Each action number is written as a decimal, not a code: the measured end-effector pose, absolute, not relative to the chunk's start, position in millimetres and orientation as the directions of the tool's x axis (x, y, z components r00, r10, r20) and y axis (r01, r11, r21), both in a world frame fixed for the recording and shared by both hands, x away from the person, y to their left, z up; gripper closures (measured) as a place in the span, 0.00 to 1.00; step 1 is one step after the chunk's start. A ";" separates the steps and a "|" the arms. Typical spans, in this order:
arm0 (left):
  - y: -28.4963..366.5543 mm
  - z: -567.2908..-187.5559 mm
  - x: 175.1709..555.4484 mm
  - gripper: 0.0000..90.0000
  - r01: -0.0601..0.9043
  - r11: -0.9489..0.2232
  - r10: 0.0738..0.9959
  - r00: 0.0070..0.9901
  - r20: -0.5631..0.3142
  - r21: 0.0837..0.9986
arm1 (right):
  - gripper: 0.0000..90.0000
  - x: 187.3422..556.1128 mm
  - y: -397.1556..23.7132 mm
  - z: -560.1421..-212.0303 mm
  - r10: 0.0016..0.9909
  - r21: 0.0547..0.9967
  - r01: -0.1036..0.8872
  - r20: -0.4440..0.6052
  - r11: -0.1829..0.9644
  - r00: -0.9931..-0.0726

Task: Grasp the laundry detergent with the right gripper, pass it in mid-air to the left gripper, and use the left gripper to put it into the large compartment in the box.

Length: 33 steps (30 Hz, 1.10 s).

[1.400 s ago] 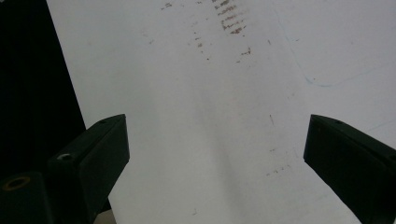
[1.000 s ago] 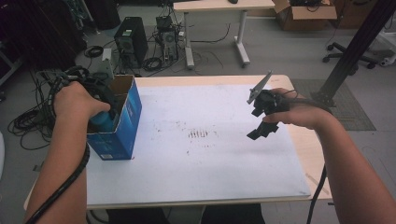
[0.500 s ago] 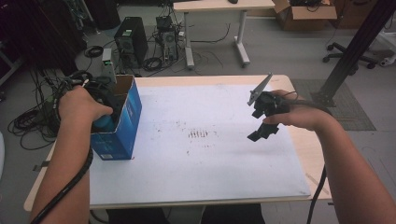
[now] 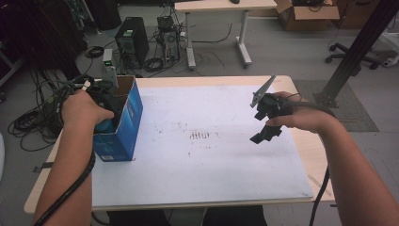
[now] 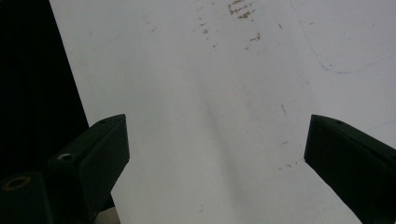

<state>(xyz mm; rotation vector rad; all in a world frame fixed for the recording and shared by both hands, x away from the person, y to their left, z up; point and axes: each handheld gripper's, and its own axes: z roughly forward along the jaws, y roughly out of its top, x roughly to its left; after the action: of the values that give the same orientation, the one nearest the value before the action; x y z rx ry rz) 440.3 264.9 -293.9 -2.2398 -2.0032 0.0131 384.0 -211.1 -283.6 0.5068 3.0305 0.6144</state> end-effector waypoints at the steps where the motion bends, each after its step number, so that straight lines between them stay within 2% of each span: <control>1: 264.9 -293.9 440.3 0.42 0.989 -0.106 0.990 0.115 0.084 -0.107 | 0.08 383.9 -211.5 -283.5 0.314 0.380 0.311 0.055 0.871 -0.948; 33: 266.8 -295.9 444.0 0.41 0.987 -0.107 0.990 0.117 0.074 -0.121 | 0.08 386.1 -217.5 -290.0 0.327 0.378 0.330 0.073 0.865 -0.942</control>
<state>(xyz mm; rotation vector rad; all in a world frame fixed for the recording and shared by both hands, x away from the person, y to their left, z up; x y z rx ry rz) 444.0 266.8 -295.9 -2.2384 -1.9995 0.0389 386.1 -217.5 -290.0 0.5350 3.0409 0.6175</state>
